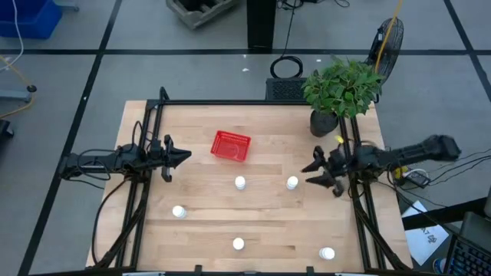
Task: Pick and place pill bottles into a basket
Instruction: Put the white pill bottle into the red basket
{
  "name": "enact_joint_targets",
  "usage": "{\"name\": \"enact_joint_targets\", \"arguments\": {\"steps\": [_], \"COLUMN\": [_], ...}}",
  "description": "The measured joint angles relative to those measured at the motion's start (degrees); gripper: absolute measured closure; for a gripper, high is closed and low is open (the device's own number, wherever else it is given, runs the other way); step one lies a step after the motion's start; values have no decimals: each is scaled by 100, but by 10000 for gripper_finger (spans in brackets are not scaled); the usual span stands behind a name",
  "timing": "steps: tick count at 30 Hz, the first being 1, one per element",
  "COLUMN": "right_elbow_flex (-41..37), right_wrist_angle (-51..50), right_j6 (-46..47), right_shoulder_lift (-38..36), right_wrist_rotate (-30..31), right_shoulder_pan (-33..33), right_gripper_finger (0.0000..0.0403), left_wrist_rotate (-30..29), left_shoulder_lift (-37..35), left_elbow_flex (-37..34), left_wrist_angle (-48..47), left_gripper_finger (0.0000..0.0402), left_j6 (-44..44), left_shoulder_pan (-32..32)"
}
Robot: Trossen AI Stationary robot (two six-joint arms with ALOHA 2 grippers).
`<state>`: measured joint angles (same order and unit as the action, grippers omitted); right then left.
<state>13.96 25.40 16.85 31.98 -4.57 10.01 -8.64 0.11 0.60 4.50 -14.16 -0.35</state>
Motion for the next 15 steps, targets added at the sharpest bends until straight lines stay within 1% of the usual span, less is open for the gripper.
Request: {"name": "enact_joint_targets", "arguments": {"steps": [4, 5, 8, 9, 11, 15], "right_elbow_flex": [804, 1027, 1575, 1699, 1868, 1903], "right_wrist_angle": [-1436, -1790, -2952, -3193, -3359, -3623], "right_j6": [-129, -99, -49, -7, 129, 545], "right_shoulder_lift": [917, 1122, 1709, 1894, 2146, 2475], "right_wrist_rotate": [875, 1186, 2367, 2588, 2676, 2418], "right_shoulder_pan": [597, 723, 980, 1014, 1043, 1059], "right_gripper_finger": [167, 153, 115, 106, 90, 75], "left_wrist_rotate": [-1, 0, 0, -2, -1, -1], "left_shoulder_lift": [-1, 1, 1, 0, 0, -1], "left_elbow_flex": [0, 0, 0, 0, 0, 0], "left_wrist_angle": [-2, -1, -1, 1, -1, 0], "left_gripper_finger": [364, 364, 364, 364, 364, 364], "left_j6": [-1, 1, 0, 0, 0, 1], "left_shoulder_pan": [1, -1, 0, 1, -1, 0]}}
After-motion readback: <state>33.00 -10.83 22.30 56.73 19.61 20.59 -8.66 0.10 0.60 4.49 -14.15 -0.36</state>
